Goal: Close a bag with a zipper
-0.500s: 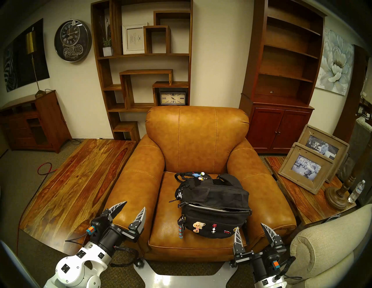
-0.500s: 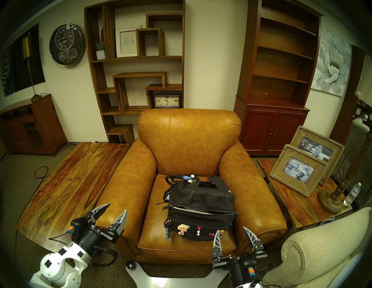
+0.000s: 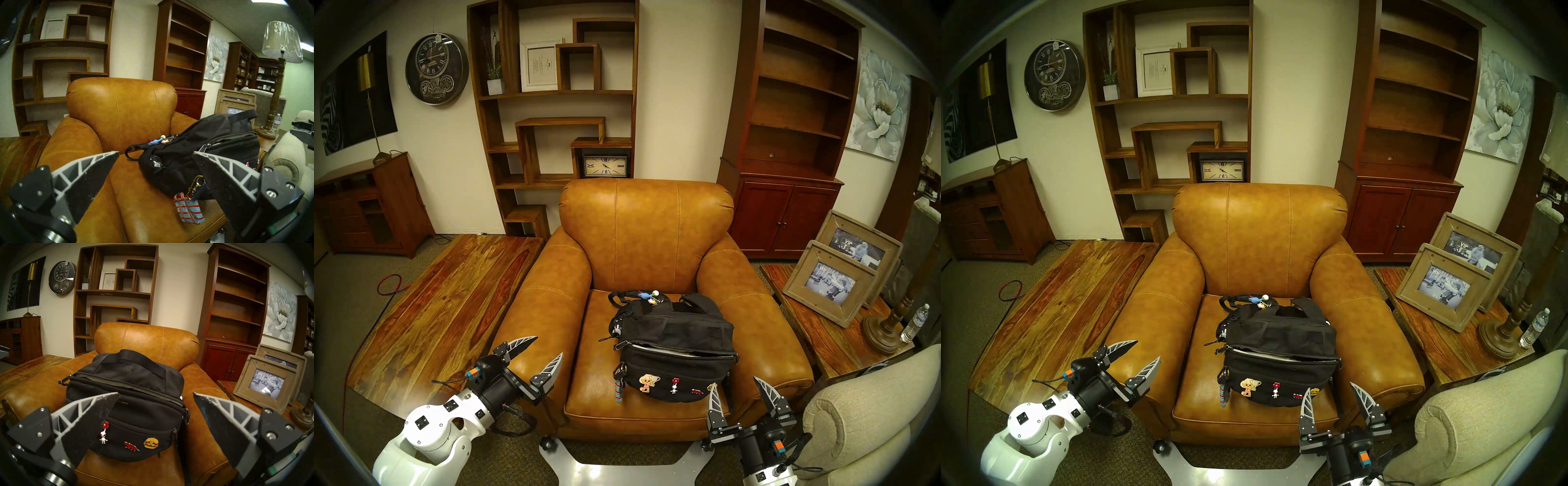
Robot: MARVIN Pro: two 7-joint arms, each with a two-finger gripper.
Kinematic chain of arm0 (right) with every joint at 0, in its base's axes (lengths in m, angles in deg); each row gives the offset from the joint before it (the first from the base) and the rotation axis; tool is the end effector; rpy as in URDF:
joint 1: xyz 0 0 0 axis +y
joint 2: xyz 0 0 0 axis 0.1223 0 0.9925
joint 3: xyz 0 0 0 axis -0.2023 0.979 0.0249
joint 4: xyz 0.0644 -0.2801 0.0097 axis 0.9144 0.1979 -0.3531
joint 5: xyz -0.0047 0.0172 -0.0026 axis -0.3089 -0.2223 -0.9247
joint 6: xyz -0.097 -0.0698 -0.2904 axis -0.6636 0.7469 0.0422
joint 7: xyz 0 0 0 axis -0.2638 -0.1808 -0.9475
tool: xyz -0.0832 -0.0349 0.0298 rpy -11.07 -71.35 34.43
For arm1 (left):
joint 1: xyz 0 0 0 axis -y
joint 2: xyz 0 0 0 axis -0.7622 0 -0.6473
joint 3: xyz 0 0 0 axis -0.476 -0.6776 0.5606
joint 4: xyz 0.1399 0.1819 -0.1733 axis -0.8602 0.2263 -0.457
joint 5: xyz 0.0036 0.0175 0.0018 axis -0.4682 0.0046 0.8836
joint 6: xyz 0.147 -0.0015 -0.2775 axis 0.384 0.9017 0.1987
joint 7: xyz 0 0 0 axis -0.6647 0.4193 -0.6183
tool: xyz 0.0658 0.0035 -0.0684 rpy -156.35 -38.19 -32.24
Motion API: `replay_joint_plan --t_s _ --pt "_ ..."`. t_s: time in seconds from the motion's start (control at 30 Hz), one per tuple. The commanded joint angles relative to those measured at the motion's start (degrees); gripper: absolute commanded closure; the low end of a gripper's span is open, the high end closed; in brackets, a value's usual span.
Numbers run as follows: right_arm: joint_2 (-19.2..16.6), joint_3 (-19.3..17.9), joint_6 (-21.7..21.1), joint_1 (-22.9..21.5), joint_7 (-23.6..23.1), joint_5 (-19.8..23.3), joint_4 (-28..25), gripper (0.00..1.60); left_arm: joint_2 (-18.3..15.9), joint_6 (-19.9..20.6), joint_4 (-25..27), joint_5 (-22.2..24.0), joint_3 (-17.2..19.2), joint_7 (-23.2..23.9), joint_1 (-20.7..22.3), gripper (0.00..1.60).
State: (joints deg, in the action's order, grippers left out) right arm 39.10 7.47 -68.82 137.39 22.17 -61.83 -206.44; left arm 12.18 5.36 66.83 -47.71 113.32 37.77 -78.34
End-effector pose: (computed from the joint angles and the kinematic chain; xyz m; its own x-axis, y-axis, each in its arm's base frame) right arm 0.1227 0.0110 -0.3096 0.0797 0.1431 0.9865 0.0520 -0.9889 0.1393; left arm 0.2341 0.0677 -0.3236 0.1546 0.0050 0.9880 -0.5656 -0.8195 0.0927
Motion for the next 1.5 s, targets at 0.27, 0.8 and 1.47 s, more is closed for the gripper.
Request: replay_joint_plan --t_s 0.27,0.8,1.47 --pt "-0.6 0.7 -1.5 -0.6 -0.8 -2.3 -1.3 0.00 -4.4 -0.1 -8.1 -1.2 -6.4 5.5 12.6 0.00" --pt "-5.7 4.9 -12.0 -9.0 -14.7 -11.1 -5.8 0.00 -3.1 -0.9 -16.8 -3.9 -10.4 7.5 21.1 0.00" --pt "2.6 8.6 -23.2 -23.2 -34.4 -16.7 -2.7 0.00 -2.7 -4.1 -25.2 -5.2 -10.4 10.3 25.3 0.00"
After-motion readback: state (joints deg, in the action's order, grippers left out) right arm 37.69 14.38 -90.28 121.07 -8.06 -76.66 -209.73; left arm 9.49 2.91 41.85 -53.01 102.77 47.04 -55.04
